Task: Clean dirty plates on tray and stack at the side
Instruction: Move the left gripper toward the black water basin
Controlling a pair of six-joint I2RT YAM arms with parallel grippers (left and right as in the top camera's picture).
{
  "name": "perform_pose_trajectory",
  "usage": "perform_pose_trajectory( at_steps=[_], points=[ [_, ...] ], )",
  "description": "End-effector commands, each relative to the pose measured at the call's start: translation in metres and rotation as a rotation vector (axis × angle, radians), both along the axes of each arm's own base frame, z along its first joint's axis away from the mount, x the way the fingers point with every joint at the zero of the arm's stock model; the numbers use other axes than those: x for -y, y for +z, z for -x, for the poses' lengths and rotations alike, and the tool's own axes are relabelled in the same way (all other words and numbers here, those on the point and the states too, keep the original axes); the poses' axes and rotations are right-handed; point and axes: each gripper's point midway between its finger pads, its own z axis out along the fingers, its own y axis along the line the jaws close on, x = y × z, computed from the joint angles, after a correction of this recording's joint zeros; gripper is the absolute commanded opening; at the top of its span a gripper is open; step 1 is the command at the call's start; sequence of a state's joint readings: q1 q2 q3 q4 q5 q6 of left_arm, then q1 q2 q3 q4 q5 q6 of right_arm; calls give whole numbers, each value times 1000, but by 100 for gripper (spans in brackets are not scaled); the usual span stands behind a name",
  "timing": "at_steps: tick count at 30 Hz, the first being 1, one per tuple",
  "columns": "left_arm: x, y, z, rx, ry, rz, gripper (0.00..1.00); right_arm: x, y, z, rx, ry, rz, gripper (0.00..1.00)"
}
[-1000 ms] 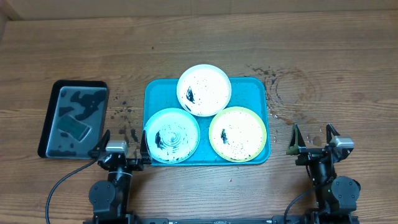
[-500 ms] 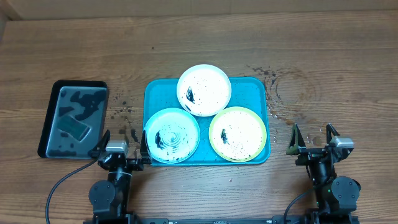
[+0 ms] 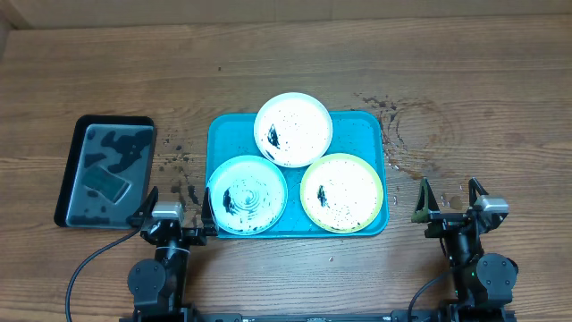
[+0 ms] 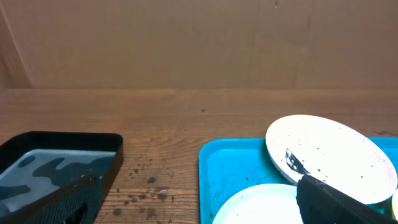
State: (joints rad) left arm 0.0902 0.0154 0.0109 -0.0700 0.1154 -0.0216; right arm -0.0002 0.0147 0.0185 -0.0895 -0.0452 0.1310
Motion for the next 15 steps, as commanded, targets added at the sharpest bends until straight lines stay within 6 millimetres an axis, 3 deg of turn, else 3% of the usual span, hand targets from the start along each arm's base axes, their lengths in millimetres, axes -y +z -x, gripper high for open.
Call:
perform_pose_trajectory(
  at_steps=[1, 13, 15],
  points=[
    [-1, 0, 0, 6, 4, -23, 100, 1, 0, 0, 9, -5, -8, 100],
    [-1, 0, 0, 6, 4, -23, 100, 1, 0, 0, 9, -5, -8, 100],
    [0, 8, 0, 41, 3, -21, 100, 1, 0, 0, 9, -5, -8, 100]
  ],
)
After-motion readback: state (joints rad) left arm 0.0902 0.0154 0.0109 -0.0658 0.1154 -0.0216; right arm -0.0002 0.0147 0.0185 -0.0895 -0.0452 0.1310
